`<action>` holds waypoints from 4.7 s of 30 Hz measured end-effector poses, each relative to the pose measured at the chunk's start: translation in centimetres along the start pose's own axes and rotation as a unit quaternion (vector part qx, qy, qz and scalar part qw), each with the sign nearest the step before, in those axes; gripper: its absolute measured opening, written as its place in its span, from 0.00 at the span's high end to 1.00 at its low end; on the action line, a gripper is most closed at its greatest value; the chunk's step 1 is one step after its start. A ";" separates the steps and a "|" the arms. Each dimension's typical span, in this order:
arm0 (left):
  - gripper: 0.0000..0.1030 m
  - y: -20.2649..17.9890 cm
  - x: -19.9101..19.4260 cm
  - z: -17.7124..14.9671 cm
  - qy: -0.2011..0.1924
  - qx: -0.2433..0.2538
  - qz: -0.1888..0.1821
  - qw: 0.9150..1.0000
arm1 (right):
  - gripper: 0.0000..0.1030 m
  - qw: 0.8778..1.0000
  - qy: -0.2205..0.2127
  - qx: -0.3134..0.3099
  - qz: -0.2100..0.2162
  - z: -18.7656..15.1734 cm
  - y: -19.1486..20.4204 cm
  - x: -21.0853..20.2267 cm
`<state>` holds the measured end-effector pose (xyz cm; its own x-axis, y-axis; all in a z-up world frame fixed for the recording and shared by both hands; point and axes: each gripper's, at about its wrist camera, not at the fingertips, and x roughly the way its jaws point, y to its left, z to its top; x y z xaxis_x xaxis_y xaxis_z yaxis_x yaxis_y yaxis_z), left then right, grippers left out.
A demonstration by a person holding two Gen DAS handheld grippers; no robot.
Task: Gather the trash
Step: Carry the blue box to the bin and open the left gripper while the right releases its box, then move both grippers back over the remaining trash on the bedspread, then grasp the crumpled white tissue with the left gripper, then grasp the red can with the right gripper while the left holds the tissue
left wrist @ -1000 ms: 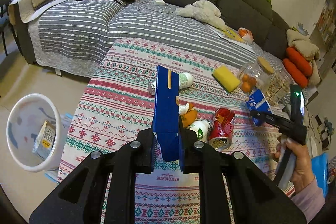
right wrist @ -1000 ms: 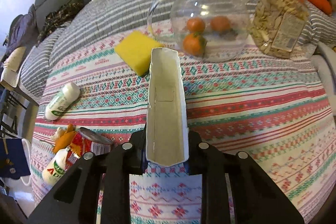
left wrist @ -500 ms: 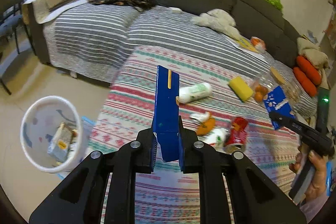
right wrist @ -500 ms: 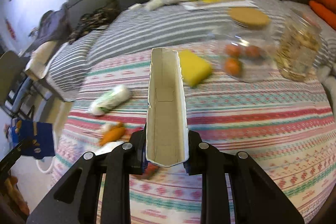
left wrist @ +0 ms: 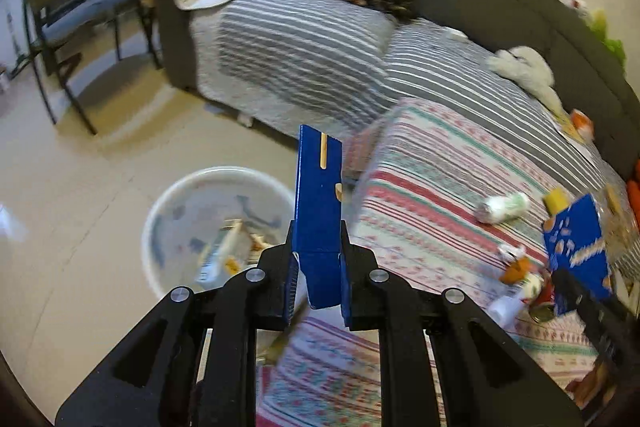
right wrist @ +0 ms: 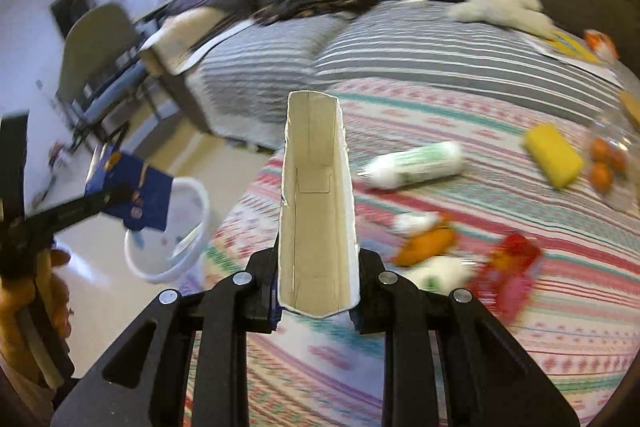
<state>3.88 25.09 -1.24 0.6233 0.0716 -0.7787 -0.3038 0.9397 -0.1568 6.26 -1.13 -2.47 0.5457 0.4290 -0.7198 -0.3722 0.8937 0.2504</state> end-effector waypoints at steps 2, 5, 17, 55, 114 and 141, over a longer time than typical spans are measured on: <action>0.62 1.1 -0.2 0.3 -0.001 -0.013 0.006 1.000 | 0.76 1.000 0.009 -0.018 0.006 -0.1 2.0 1.4; 0.60 2.9 -1.7 0.7 -0.020 -0.032 0.004 0.999 | 0.76 0.999 0.021 -0.040 0.015 -0.4 4.8 3.3; 0.59 9.3 -6.7 2.2 -0.127 -0.082 0.096 0.984 | 0.75 0.988 0.064 -0.117 0.072 -0.4 17.4 12.1; 0.07 -10.4 0.3 -2.0 -0.020 0.090 -0.013 0.996 | 0.08 0.967 -0.010 0.054 -0.251 -2.2 -9.0 -2.4; 0.78 -22.9 7.7 -3.3 0.094 0.149 -0.136 0.975 | 0.08 0.954 0.069 0.253 -0.147 -3.2 -19.1 -1.6; 0.78 -17.4 2.1 -2.8 0.045 0.096 -0.180 0.978 | 0.37 0.964 0.020 0.233 -0.127 -2.0 -16.9 -0.9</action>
<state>8.44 7.91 -1.85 0.5962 -0.2967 -0.7461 0.0693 0.9448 -0.3203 10.53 -16.93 -7.38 0.5427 0.1910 -0.8179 0.1526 0.9352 0.3196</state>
